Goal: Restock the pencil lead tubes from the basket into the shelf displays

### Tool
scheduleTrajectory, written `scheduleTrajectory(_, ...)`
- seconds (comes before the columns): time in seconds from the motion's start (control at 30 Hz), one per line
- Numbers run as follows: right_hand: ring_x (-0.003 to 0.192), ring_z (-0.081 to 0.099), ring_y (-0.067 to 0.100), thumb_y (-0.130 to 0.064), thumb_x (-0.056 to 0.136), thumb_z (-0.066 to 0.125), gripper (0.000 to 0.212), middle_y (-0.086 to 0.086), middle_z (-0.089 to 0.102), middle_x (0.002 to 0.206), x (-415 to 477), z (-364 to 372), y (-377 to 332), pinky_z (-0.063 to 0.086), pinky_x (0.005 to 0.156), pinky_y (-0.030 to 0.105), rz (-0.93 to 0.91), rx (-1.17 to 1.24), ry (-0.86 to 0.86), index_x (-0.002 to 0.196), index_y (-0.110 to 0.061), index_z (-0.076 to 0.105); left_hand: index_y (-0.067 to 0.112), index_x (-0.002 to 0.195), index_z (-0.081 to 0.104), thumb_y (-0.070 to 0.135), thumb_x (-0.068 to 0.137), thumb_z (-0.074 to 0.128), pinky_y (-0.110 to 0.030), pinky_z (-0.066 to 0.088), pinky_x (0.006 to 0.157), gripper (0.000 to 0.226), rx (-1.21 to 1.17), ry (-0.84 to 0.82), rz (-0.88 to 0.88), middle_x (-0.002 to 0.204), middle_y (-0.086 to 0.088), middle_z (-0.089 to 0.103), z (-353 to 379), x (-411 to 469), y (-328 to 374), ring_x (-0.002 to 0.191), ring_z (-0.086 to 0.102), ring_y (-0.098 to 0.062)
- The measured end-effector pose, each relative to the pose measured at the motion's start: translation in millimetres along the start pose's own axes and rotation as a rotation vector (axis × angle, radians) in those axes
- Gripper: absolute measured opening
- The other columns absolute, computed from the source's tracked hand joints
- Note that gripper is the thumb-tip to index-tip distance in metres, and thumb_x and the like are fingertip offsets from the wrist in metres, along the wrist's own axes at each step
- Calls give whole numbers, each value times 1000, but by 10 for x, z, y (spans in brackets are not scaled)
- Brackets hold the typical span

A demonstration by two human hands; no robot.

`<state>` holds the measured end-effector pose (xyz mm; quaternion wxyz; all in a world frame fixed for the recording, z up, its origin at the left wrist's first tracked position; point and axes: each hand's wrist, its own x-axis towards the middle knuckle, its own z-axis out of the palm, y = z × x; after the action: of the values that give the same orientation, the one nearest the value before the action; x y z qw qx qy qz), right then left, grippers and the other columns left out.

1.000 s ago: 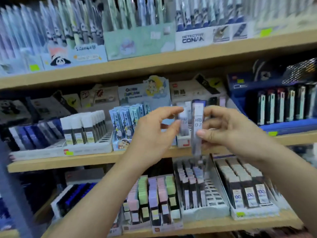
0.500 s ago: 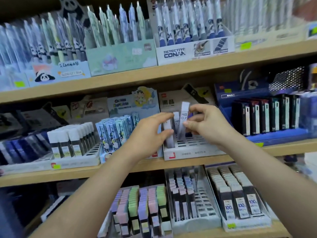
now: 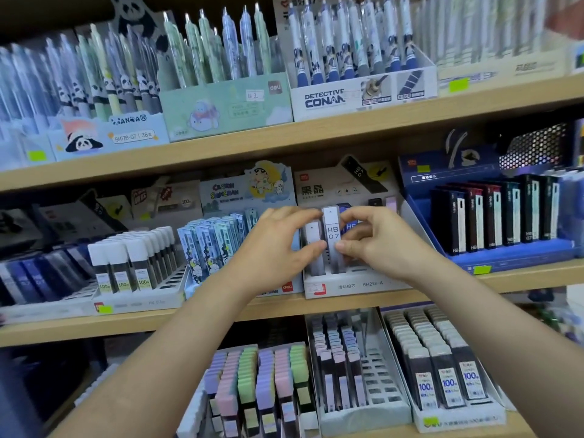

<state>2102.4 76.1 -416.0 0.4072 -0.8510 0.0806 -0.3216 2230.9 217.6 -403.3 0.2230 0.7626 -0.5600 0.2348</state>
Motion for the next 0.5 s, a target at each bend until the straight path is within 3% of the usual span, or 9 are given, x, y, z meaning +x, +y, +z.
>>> scheduleTrajectory(0.07, 75, 72, 13, -11, 87, 72, 23, 1, 75, 75, 5, -4, 12, 55, 86, 41, -4, 3, 12, 91, -31, 63, 31, 142, 43, 47, 93, 54, -20, 23, 102, 53, -11, 9, 3, 139, 10, 47, -17, 19, -6, 130, 32, -10)
scheduleTrajectory(0.2, 71, 71, 8, -12, 85, 74, 20, -1, 75, 73, -8, -24, 13, 53, 80, 34, -3, -41, 9, 90, -28, 63, 36, 140, 45, 36, 95, 57, -21, 28, 106, 47, -174, 63, 38, 137, 16, 51, -46, 41, 46, 130, 36, -1)
scheduleTrajectory(0.37, 72, 69, 2, -17, 84, 76, 20, -9, 74, 70, -48, 7, 74, 55, 86, 38, -16, -174, -17, 89, -30, 61, 30, 130, 59, 29, 93, 61, -15, 31, 104, 37, -187, 79, 56, 131, 12, 59, 11, 47, 98, 125, 45, 0)
scheduleTrajectory(0.5, 80, 68, 2, -25, 82, 78, 28, -8, 74, 76, -95, 8, 111, 55, 87, 36, -35, -235, -38, 106, -24, 65, 25, 134, 55, 28, 93, 61, -15, 29, 104, 42, -138, 86, 77, 135, 8, 56, 56, 24, 132, 128, 44, -5)
